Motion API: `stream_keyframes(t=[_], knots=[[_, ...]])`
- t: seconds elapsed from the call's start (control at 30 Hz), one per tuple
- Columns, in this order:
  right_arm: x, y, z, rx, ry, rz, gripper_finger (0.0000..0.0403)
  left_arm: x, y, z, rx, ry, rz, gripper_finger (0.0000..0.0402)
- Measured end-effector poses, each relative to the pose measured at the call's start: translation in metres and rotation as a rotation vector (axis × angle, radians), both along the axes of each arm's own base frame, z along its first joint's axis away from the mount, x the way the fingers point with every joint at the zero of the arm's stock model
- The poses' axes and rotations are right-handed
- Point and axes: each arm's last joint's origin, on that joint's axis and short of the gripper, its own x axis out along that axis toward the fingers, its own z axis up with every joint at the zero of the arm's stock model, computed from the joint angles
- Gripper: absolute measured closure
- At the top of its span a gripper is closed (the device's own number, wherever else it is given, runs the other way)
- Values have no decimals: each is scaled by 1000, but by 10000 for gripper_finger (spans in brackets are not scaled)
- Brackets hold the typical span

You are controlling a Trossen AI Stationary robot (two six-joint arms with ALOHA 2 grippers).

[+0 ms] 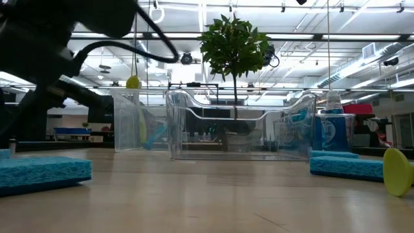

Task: Pick & Place Kitchen Sink Supplies
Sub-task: Put the blue sponge into the bottom transparent bin

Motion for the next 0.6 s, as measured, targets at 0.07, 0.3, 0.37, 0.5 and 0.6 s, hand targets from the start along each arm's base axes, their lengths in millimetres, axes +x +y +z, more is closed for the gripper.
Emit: stream_keyframes(t=[0.07,0.3,0.37,0.5,0.6], knots=[[0,0,0,-6,0,-10,305,2,0,1,-5,-9,1,216],[0,-1,0,-10,1,-17,305,5,2,-3,-17,-48,11,216],[0,-1,0,-10,0,-17,305,6,3,-5,-26,-60,4,216],[0,0,0,-9,0,-15,305,4,4,-10,-32,-57,-6,216],[0,0,0,-7,3,-12,305,0,5,-13,-45,-30,-1,216]])
